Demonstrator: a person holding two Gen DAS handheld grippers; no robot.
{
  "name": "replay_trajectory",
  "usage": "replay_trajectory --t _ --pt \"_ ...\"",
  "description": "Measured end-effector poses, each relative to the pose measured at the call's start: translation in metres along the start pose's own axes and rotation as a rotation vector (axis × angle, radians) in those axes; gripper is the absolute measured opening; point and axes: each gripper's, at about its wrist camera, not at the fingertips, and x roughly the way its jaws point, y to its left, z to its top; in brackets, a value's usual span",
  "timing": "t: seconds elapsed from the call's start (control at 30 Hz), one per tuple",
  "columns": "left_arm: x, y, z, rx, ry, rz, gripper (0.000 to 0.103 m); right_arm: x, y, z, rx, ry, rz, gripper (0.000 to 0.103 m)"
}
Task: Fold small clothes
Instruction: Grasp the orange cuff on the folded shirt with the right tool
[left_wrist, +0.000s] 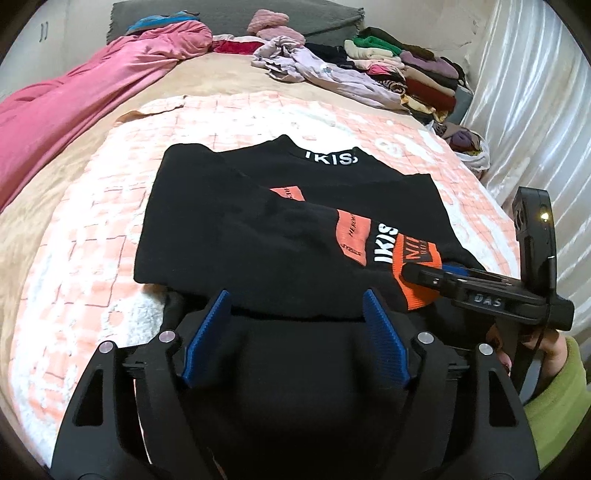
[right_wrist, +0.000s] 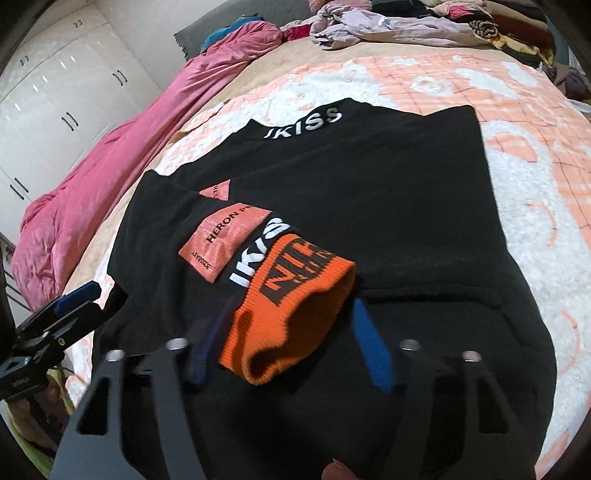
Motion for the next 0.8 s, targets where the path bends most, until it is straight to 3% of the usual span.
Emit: replay_trajectory --t 0.1,0.2,0.5,0.8 --pt "-0.002 0.002 0.0 -0.006 -0.004 -0.002 0.066 0.005 0.003 0.0 -0.016 -0.001 -0.004 0.02" --pt "-0.002 0.004 0.0 -0.008 -0.005 0.002 0.067 -0.001 0.003 0.0 -0.03 -0.026 0.005 0.006" --pt "0.001 0.016 0.016 -0.038 -0.008 0.019 0.067 -0.038 0.012 0.028 -0.133 -0.13 -0.018 0.005" --pt "0.007 0.032 0.032 -0.063 -0.011 0.053 0.067 -0.056 -0.013 0.061 -0.15 -0.171 -0.103 0.005"
